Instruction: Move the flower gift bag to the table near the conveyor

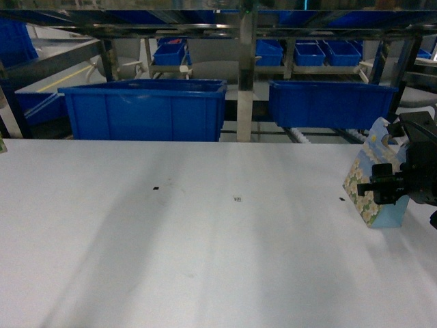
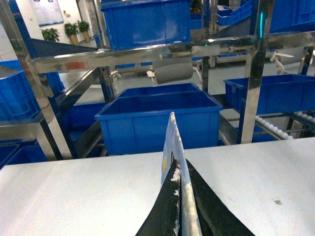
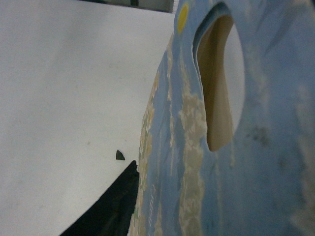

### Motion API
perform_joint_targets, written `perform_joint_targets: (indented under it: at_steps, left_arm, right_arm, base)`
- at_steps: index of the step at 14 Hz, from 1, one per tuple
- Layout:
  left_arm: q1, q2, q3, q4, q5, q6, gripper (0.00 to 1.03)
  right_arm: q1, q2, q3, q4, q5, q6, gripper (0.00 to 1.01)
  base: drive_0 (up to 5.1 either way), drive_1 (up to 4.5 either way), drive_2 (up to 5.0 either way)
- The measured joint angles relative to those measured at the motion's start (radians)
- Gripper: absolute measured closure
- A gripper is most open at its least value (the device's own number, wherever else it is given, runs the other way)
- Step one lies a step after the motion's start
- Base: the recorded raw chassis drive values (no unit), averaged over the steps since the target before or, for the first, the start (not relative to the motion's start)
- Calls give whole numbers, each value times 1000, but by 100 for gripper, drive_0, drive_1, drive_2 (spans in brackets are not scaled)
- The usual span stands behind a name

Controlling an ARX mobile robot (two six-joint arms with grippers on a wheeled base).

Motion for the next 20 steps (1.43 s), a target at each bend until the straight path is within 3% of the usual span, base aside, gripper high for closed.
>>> perform_joint_targets:
  at_steps: [5,6,8,11,13,18,20]
  left_arm:
    - [0,0,0,0,0,0,101]
    - [0,0,0,0,0,0,101]
    - [0,0,0,-1,0,0,101]
    - [0,0,0,-1,0,0,101]
    - [0,0,0,-1,0,0,101]
    - [-10,8,0,13,0,-2,101]
    - [-69,212,78,120,-23,-48,101]
  right_arm:
    - [0,0,-2,6,-12,4,33]
    - [-2,-18,-20,-6,-47,14,26]
    - [-29,-194,-128,-19,-169,37,2]
    - [-103,-584,-186,14,-325,125,3]
    - [-113,-718,-283,15,-409,151,3]
    - [-119,-737,-302,13,-413,154,3]
    - [-119,-737,-302,14,-414,154,3]
  base:
    - [0,0,0]
    - [0,0,0]
    - [0,0,0]
    - [0,0,0]
    - [0,0,0]
    - [0,0,0]
    - [0,0,0]
